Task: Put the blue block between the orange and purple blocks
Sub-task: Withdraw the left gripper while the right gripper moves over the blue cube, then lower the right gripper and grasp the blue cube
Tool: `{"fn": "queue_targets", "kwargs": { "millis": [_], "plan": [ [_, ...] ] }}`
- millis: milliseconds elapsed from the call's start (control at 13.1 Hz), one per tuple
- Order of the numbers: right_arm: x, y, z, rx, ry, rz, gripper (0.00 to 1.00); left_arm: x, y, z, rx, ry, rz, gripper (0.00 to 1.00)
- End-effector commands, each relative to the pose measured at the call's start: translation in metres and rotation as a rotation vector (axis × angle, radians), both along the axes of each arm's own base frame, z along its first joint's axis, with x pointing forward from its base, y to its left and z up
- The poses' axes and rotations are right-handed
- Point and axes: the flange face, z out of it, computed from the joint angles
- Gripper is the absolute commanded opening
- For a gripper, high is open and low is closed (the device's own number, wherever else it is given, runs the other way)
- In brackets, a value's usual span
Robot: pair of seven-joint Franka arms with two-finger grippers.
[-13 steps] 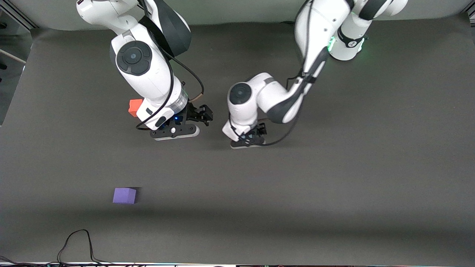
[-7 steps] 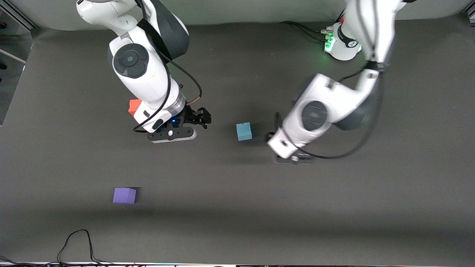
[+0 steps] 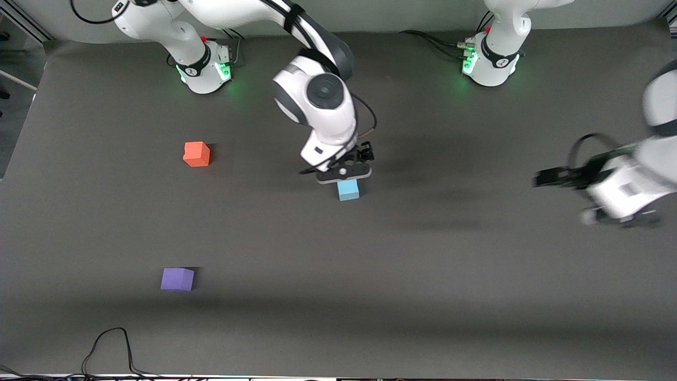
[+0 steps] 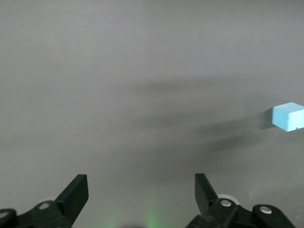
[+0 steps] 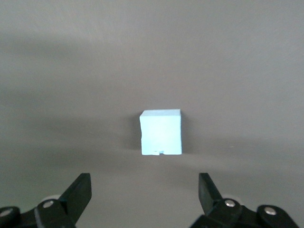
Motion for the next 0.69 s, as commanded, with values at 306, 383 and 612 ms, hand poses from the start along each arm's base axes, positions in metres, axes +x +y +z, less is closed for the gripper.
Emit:
{"fn": "queue_targets", "kwargs": {
  "millis": [306, 383, 612],
  "plan": [
    [0.011, 0.0, -0.12, -0.055, -0.109, 0.068, 1.0, -0.05, 0.023, 0.074, 0.131, -0.082, -0.015, 1.0],
    [0.007, -0.008, -0.132, -0.086, -0.104, 0.081, 1.0, -0.05, 0.022, 0.074, 0.133, -0.085, -0.015, 1.0],
    [0.002, -0.012, -0.142, -0.099, -0.091, 0.081, 1.0, -0.048, 0.014, 0.075, 0.136, -0.104, -0.015, 1.0]
  ]
}}
